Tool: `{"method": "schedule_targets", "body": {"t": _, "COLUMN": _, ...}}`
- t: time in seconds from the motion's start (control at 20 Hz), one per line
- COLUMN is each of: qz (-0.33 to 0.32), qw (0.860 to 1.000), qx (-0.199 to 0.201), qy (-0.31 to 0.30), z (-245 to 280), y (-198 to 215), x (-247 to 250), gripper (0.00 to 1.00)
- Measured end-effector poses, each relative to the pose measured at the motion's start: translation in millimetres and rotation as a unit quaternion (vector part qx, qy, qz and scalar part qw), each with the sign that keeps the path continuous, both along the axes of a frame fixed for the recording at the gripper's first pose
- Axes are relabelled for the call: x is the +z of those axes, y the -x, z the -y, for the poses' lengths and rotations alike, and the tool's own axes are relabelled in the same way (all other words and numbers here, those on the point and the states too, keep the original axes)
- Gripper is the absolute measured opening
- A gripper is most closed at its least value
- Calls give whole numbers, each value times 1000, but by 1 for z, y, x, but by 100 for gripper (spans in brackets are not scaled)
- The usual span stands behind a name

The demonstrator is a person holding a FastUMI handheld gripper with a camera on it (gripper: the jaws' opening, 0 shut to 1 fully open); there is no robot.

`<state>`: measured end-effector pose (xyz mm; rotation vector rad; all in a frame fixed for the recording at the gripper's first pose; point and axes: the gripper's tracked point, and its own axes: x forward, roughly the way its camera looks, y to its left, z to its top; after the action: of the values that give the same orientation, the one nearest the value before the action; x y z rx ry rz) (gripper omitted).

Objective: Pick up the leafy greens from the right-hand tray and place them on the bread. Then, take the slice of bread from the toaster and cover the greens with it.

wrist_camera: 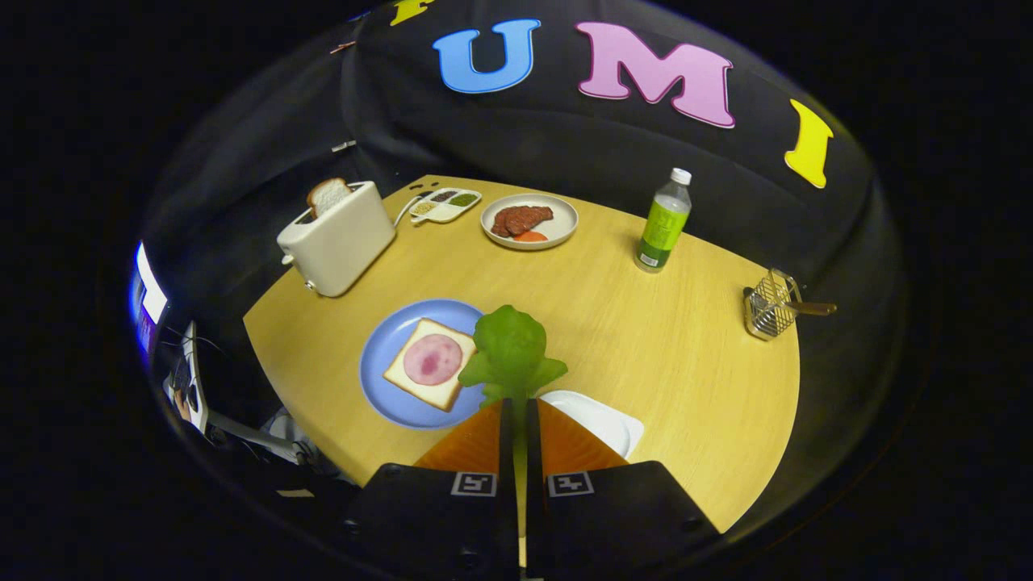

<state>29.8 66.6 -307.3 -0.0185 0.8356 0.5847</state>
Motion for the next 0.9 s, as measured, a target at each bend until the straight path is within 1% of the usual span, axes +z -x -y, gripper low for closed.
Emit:
{"method": "schedule_targets", "body": {"t": 0.15, "qz": 12, "qw": 1000, "qx": 21, "qy": -10, "z": -40, "y": -3, "x": 20, "gripper": 9}}
{"method": "schedule_targets", "body": {"t": 0.25, "qz": 13, "qw": 999, "qx": 34, "qy": -14, "z": -68, "y": -4, "x": 23, "gripper": 9}}
{"method": "schedule_targets", "body": {"t": 0.4, "qz": 7, "qw": 999, "qx": 46, "qy": -8, "z": -96, "y": -5, "x": 19, "gripper": 9}}
{"method": "schedule_targets", "body": {"t": 0.6, "qz": -3, "qw": 999, "qx": 48, "qy": -2, "z": -116, "y": -6, "x": 10, "gripper": 8}}
{"method": "schedule_targets", "body": {"t": 0.85, "qz": -10, "qw": 999, "qx": 47, "qy": -2, "z": -127, "y": -11, "x": 5, "gripper": 8}}
{"method": "schedule_targets", "body": {"t": 0.9, "qz": -16, "qw": 999, "qx": 50, "qy": -4, "z": -130, "y": -10, "x": 2, "gripper": 14}}
